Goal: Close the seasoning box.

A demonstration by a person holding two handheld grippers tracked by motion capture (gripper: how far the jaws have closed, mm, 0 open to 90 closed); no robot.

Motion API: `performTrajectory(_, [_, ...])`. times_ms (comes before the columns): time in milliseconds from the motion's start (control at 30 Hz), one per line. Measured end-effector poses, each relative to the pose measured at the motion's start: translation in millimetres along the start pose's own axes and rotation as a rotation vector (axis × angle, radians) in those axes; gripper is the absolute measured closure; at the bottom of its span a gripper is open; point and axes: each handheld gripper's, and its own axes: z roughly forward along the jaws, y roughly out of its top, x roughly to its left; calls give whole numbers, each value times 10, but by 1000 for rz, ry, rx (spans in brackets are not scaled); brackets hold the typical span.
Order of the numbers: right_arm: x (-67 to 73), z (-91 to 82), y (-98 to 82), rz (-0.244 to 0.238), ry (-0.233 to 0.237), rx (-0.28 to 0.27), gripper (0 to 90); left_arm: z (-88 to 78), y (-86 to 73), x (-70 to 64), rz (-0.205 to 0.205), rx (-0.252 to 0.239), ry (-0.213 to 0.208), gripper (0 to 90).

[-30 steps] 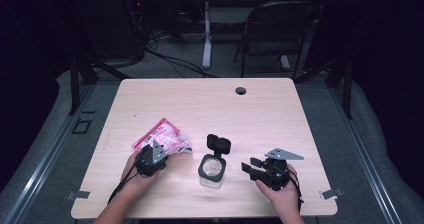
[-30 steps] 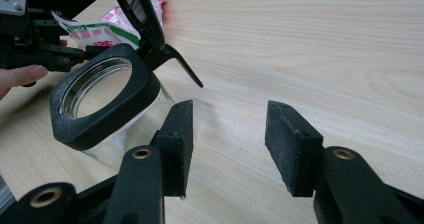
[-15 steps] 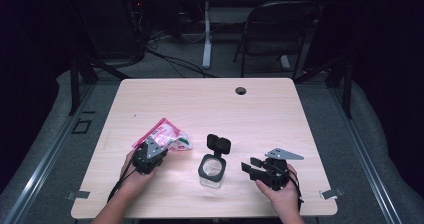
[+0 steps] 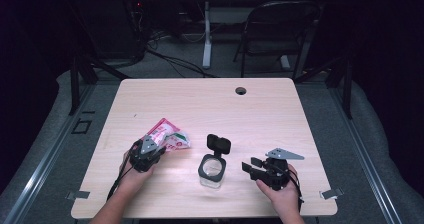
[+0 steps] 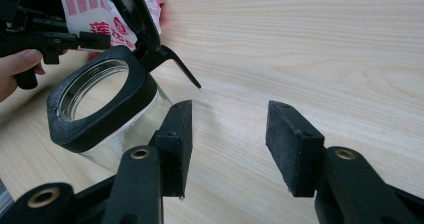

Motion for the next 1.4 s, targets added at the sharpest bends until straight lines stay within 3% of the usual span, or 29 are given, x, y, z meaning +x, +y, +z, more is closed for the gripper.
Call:
performTrajectory(200, [-3, -1, -1, -1, 1, 2, 534, -33, -9, 65, -60, -24, -34, 886])
performTrajectory(333, [-4, -1, -3, 2, 2, -2, 534, -55, -7, 76, -74, -33, -33, 886])
performTrajectory(867, [-13, -7, 1, 0, 4, 0, 530, -239, 18, 189, -158, -103, -13, 886])
performTrajectory(1400, [-17, 4, -4, 4, 2, 5, 529, -590, 80, 315, -189, -193, 48, 898])
